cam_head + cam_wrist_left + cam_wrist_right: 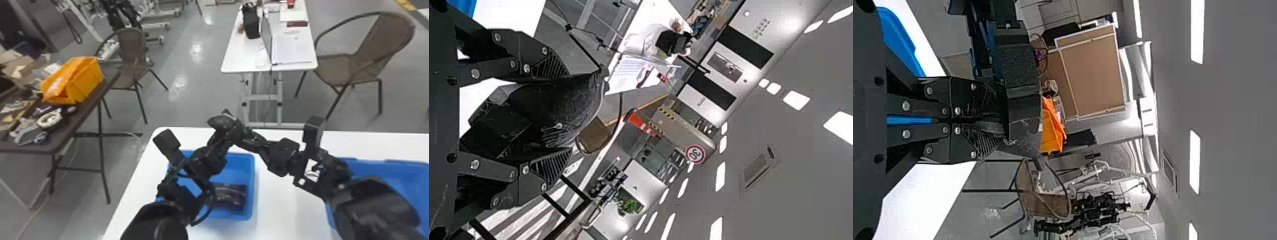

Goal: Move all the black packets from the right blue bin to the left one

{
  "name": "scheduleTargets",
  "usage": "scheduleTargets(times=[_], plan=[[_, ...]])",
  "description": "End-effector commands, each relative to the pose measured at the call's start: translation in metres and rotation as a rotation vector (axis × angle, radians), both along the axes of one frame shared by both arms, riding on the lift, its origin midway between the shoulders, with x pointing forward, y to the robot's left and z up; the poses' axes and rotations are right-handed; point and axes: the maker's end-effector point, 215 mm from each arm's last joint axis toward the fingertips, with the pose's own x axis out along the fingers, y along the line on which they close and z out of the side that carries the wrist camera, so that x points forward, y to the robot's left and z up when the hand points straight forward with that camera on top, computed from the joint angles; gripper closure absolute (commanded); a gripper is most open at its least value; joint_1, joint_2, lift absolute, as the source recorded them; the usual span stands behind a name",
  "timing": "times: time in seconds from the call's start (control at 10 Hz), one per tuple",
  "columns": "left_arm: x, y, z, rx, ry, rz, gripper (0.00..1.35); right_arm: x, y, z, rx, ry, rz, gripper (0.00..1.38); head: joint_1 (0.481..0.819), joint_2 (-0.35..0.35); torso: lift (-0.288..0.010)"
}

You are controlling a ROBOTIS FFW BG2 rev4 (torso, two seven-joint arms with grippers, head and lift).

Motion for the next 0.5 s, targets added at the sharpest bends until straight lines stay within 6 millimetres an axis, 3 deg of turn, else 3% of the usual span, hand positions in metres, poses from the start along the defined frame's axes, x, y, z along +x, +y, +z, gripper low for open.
scheduleTargets(times=[0.0,0.2,0.3,0.4], plan=[[0.0,0.0,0.004,-0.003,-0.011,0.005,1.22,0.009,-0.004,0.006,0.01,-0.009,-0.019,1.2,0.695,0.23,0.0],[-0.001,0.013,0.006,-0.003,-0.026,0.043,1.22,0.01,-0.005,0.002,0.005,-0.001,-0.023,1.2,0.695,0.225,0.0],[-0.002,0.018,0.006,-0.009,-0.031,0.062,1.22,0.009,-0.004,-0.004,0.001,0.03,-0.022,1.11,0.695,0.231,0.0],[-0.002,0.021,0.007,-0.01,-0.038,0.072,1.22,0.008,-0.008,-0.015,-0.017,0.094,-0.019,0.56,0.695,0.237,0.0]])
